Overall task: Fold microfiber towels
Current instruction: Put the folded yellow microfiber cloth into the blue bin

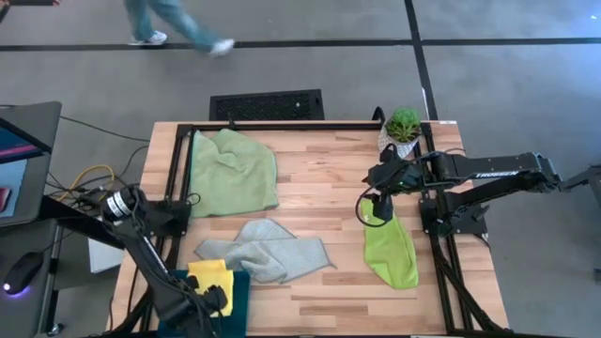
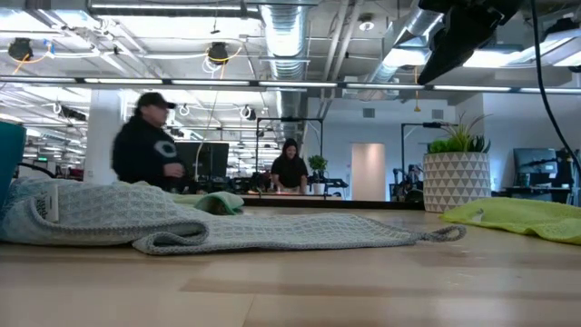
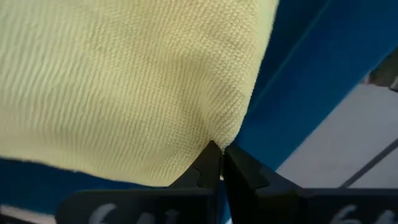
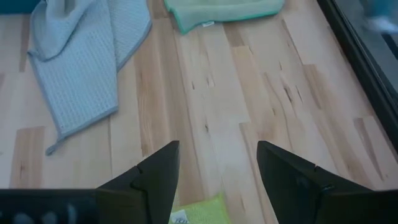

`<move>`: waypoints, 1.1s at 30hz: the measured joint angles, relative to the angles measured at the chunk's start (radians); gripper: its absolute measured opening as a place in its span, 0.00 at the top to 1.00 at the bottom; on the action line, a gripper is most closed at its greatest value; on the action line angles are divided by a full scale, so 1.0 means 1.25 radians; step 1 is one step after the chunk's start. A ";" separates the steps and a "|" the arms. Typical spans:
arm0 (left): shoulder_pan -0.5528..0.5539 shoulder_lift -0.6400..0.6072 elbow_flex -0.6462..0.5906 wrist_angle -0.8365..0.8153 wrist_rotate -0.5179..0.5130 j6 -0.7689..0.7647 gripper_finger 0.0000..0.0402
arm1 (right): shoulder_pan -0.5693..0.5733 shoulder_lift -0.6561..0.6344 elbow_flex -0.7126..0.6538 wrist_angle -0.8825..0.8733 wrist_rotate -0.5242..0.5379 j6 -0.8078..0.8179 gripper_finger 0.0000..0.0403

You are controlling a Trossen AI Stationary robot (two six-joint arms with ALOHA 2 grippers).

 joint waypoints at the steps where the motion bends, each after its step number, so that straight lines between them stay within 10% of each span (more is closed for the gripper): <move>1: 0.000 0.006 0.000 0.010 0.000 0.005 1.00 | 0.000 0.000 0.000 0.000 0.000 0.000 0.41; 20: -0.002 0.042 0.000 0.056 0.016 -0.043 0.99 | 0.000 0.000 0.000 0.001 -0.011 0.000 0.41; 33: -0.002 0.042 0.000 0.019 -0.021 -0.125 0.76 | 0.000 0.000 0.000 0.002 -0.011 0.000 0.41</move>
